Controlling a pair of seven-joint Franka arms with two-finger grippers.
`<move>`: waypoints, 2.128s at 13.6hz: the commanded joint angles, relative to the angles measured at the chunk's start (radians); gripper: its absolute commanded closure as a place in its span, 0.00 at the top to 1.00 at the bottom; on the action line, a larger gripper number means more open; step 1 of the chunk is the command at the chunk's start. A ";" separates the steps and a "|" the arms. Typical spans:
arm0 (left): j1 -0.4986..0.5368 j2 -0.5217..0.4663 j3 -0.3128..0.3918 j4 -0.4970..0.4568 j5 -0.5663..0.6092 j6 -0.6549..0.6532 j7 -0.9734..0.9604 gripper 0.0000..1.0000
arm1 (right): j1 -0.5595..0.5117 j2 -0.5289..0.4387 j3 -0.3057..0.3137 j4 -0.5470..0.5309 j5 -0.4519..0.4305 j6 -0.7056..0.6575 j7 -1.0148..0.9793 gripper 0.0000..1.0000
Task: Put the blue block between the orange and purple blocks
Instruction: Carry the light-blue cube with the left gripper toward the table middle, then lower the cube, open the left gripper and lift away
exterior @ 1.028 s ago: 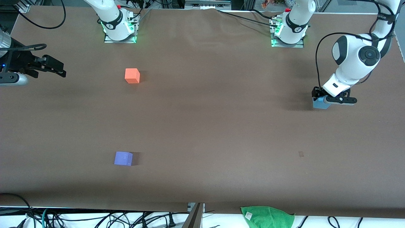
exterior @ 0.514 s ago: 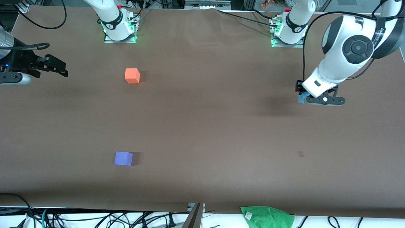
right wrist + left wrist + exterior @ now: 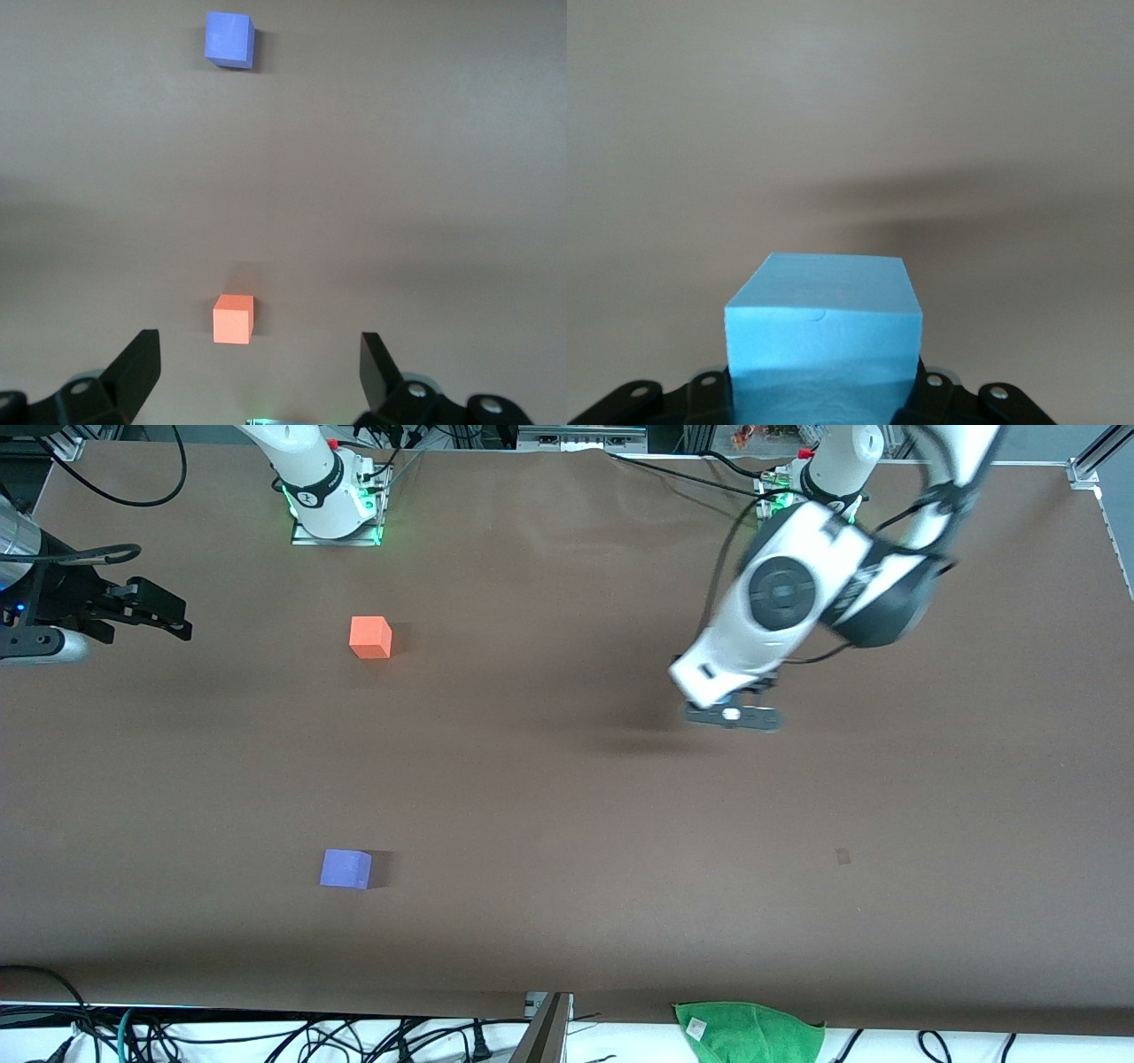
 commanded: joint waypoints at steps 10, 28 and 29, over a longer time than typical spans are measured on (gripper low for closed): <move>-0.459 0.409 0.226 0.180 0.068 0.323 -0.276 0.09 | 0.017 0.004 0.000 0.021 0.011 -0.005 0.003 0.99; -0.384 -0.012 0.221 0.189 0.057 -0.289 -0.207 1.00 | 0.011 0.111 -0.007 0.027 0.002 0.116 -0.015 0.99; -0.364 -0.044 0.226 0.189 0.059 -0.339 -0.191 1.00 | 0.016 0.120 -0.006 0.018 -0.001 0.104 -0.012 0.99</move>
